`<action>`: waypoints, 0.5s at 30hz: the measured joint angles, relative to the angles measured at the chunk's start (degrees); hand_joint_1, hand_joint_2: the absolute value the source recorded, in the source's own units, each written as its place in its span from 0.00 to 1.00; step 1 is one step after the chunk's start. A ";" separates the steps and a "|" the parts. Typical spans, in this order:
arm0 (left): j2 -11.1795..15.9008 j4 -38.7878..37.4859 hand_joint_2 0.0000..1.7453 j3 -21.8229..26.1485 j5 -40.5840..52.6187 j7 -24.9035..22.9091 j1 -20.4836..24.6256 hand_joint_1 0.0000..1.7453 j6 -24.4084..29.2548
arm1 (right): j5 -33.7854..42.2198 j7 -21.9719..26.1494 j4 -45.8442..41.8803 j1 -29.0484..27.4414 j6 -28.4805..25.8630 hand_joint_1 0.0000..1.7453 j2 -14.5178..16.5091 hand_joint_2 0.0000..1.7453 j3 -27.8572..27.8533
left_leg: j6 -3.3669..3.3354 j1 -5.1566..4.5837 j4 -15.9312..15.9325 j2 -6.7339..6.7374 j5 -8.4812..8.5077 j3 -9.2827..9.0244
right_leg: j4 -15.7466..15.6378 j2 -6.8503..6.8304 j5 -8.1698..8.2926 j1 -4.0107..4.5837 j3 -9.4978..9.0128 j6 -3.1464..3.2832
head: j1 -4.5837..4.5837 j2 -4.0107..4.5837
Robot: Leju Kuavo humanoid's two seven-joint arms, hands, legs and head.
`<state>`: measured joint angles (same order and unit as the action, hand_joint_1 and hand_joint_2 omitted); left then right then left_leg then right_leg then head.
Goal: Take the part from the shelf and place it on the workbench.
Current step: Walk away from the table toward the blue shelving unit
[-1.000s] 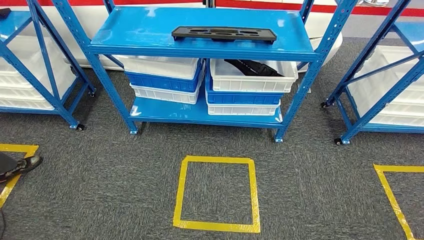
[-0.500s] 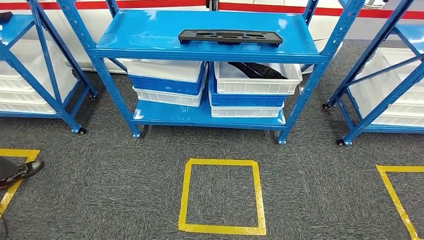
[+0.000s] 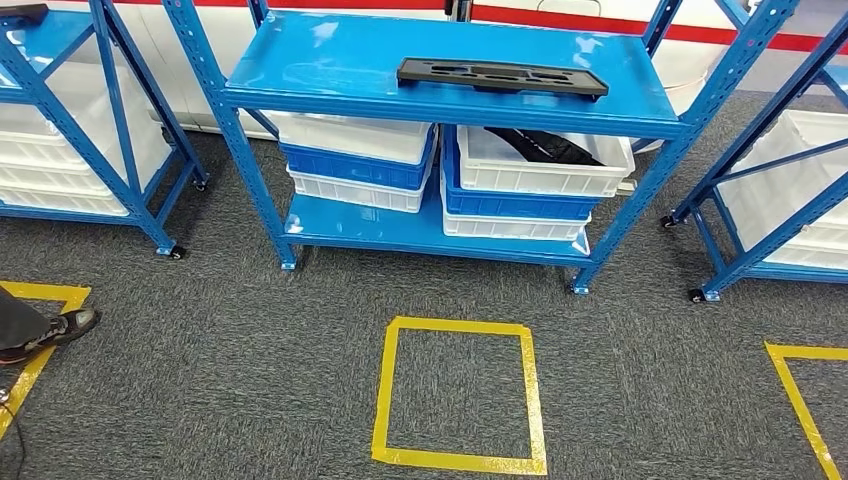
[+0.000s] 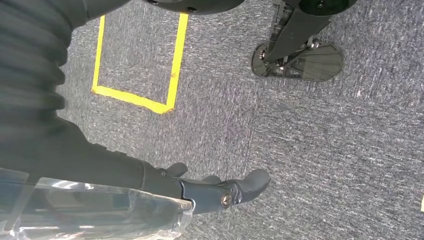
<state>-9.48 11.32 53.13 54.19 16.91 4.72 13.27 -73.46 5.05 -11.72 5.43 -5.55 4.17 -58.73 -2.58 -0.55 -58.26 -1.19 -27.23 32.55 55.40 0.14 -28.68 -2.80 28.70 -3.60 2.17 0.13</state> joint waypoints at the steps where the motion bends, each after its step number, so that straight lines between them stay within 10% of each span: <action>1: 0.01 0.00 0.00 0.00 0.05 -0.02 0.00 0.00 0.00 | 0.05 0.00 0.00 0.00 -0.01 0.00 0.00 1.00 0.00 | -0.02 0.00 0.00 0.00 -0.01 0.00 | -0.07 0.00 0.03 0.00 -0.02 -0.06 | 0.00 0.00; 15: 0.04 0.00 0.00 0.00 0.26 -0.19 0.00 0.00 -0.03 | 0.26 0.00 0.00 0.00 -0.11 0.00 0.00 1.00 0.00 | -0.05 0.44 0.00 0.03 -0.04 -0.10 | -0.12 -0.02 0.08 0.50 -0.02 -0.27 | 0.03 0.00</action>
<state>-9.44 11.32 53.13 54.46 16.72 4.72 13.23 -73.20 5.05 -11.72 5.44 -5.66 4.17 -58.73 -2.62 -0.11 -58.25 -1.16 -27.26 32.45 55.28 0.12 -28.60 -2.30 28.67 -3.87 2.21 0.13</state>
